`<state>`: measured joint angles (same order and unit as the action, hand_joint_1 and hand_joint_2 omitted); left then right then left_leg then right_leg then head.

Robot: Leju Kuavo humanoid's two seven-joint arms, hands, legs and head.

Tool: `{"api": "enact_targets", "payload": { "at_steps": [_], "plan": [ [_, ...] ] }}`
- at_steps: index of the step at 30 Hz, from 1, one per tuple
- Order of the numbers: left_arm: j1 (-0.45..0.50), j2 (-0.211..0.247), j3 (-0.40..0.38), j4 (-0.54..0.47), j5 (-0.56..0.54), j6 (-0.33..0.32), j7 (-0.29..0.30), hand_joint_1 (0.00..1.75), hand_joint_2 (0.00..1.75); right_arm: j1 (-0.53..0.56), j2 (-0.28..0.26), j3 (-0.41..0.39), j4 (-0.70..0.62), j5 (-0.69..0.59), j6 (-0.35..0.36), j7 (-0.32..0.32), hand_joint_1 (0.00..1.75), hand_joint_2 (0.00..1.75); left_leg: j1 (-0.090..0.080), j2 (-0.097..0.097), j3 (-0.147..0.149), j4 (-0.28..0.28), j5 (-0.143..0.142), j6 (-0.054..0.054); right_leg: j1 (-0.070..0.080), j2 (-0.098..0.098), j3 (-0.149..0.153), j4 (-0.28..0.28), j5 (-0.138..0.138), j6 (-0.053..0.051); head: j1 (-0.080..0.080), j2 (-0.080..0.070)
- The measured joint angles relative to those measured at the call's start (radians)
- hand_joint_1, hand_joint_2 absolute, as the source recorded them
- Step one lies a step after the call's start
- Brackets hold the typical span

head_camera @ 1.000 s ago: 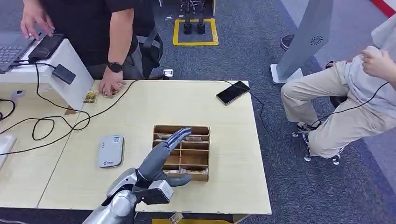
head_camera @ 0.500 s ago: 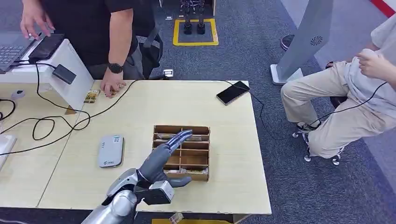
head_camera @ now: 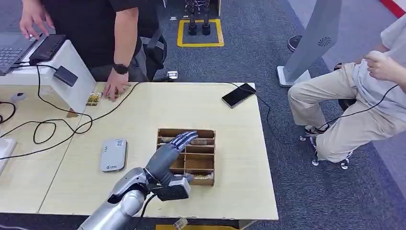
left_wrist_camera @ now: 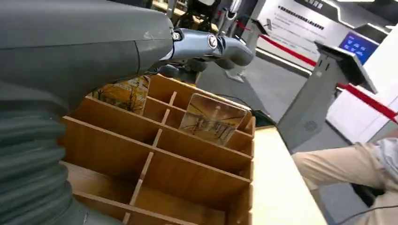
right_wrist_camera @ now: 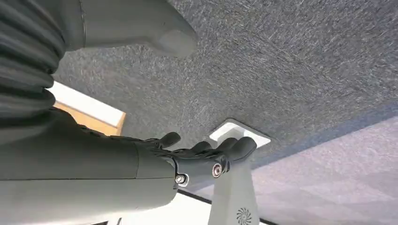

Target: Pass the card to the sensor for recognition and then transmit it.

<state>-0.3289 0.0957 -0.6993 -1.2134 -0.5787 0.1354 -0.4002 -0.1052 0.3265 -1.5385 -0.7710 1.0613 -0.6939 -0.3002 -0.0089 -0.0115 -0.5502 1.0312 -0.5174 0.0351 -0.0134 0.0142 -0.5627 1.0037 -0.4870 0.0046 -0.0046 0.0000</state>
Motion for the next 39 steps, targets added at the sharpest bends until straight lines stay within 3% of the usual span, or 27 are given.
{"api": "enact_targets", "payload": {
  "at_steps": [9, 16, 28, 30, 33, 39],
  "plan": [
    [-0.029, -0.001, -0.032, 0.04, -0.066, 0.045, 0.035, 0.0, 1.75, 0.005, 0.0, 0.0, 0.003, 0.021, 0.0, -0.003, 0.0, 1.75, 0.0, 0.0, 0.0, 0.0, 0.0, 0.0, 0.0, 0.0, 0.0, 0.0, 0.0, 0.0, 0.0, 0.0],
    [-0.035, -0.006, -0.039, 0.05, -0.053, 0.082, 0.035, 0.0, 1.75, 0.008, 0.0, 0.0, 0.004, 0.029, 0.0, -0.007, 0.0, 1.75, 0.0, 0.0, 0.0, 0.0, 0.0, 0.0, 0.0, 0.0, 0.0, 0.0, 0.0, 0.0, 0.0, 0.0],
    [-0.035, -0.01, -0.039, 0.051, -0.05, 0.09, 0.032, 0.0, 1.75, 0.008, 0.0, 0.0, 0.006, 0.029, 0.0, -0.007, 0.0, 1.75, 0.0, 0.0, 0.0, 0.0, 0.0, 0.0, 0.0, 0.0, 0.0, 0.0, 0.0, 0.0, 0.0, 0.0],
    [-0.029, -0.013, -0.039, 0.05, -0.024, 0.123, 0.007, 0.0, 1.75, 0.009, 0.0, 0.0, 0.006, 0.029, 0.0, -0.007, 0.0, 1.75, 0.0, 0.0, 0.0, 0.0, 0.0, 0.0, 0.0, 0.0, 0.0, 0.0, 0.0, 0.0, 0.0, 0.0],
    [0.005, -0.033, -0.037, 0.029, 0.097, 0.224, -0.09, 0.0, 1.75, 0.009, 0.0, 0.0, 0.008, 0.029, 0.0, -0.002, 0.0, 1.75, 0.0, 0.0, 0.0, 0.0, 0.0, 0.0, 0.0, 0.0, 0.0, 0.0, 0.0, 0.0, 0.0, 0.0],
    [0.067, -0.059, -0.006, -0.065, 0.254, 0.205, -0.16, 0.0, 1.75, 0.01, 0.0, 0.0, 0.008, 0.022, 0.0, 0.008, 0.0, 1.75, 0.0, 0.0, -0.001, 0.0, 0.0, 0.0, 0.0, 0.0, 0.0, 0.0, 0.0, 0.0, 0.0, 0.0]
  ]
}}
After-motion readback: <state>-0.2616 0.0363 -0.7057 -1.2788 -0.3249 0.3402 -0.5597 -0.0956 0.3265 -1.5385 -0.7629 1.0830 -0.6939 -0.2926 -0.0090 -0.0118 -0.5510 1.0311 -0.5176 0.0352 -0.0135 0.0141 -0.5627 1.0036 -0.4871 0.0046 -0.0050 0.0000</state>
